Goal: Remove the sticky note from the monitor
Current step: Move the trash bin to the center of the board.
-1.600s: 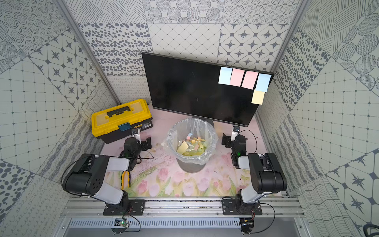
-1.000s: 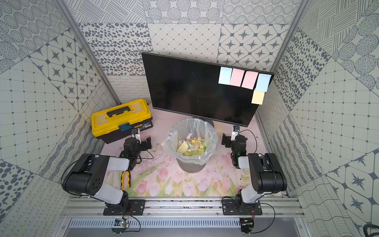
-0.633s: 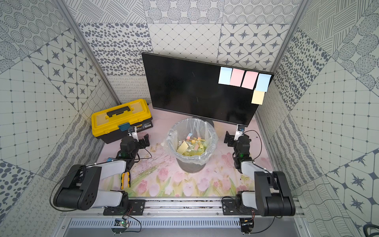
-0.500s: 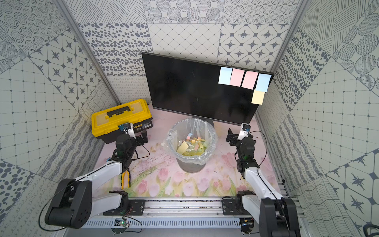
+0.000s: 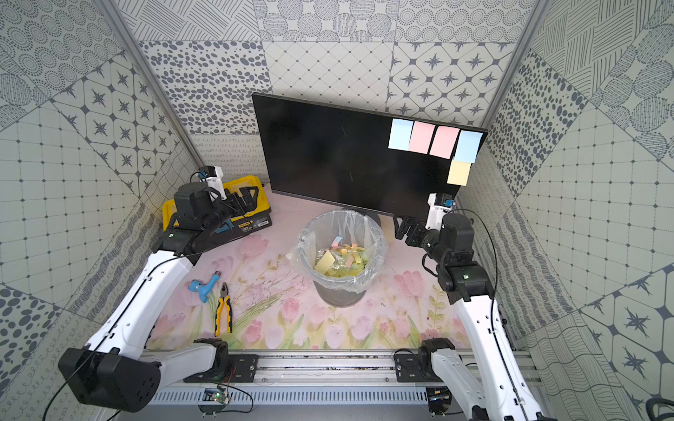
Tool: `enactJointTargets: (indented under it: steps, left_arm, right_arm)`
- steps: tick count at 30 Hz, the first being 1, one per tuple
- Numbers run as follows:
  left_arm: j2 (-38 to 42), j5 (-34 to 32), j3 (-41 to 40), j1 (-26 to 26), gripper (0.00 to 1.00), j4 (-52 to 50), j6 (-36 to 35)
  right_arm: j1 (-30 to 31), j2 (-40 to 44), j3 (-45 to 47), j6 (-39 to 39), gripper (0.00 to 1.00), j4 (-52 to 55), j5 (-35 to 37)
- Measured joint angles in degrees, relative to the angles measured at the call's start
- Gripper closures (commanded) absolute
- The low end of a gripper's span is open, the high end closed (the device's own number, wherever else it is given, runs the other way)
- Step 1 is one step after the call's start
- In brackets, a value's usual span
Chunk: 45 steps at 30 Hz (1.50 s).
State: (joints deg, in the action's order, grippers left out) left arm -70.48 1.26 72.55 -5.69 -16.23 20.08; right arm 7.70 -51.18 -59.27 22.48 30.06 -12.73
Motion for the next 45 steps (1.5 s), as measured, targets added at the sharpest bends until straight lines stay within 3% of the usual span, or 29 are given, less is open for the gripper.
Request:
enactJointTargets:
  steps: [6,13,17,24,30,33,45]
  left_arm:
    - [-5.44,7.21,10.95,-8.94,0.06,-13.92,1.22]
    - [-15.04,14.62,20.74,-20.72,0.26,-26.01,1.07]
    - [-20.48,16.02,24.11,-24.74,0.34,-31.82,0.98]
    - [-26.25,10.23,29.75,-27.74,0.47,-39.52,-1.88]
    - [-28.59,4.48,32.17,-28.92,0.76,-44.0,-4.57]
    - [-28.87,2.1,33.16,-29.09,0.85,-45.29,-5.42]
    - [-29.44,-3.13,36.11,-28.92,0.9,-49.16,-6.47]
  right_arm:
    - [3.26,-0.94,-3.87,0.61,0.03,8.59,2.01]
    - [3.58,-0.79,-4.28,1.16,0.03,9.31,7.3]
    - [3.58,0.46,-3.34,2.25,0.03,8.07,9.44]
    - [3.85,2.12,-0.5,4.44,0.03,5.92,10.78]
    - [3.85,2.12,-0.07,4.79,0.03,5.18,11.54]
    - [3.85,2.12,-0.07,4.76,0.03,4.83,11.8]
    - [4.81,2.01,-0.07,4.55,0.03,4.48,11.76]
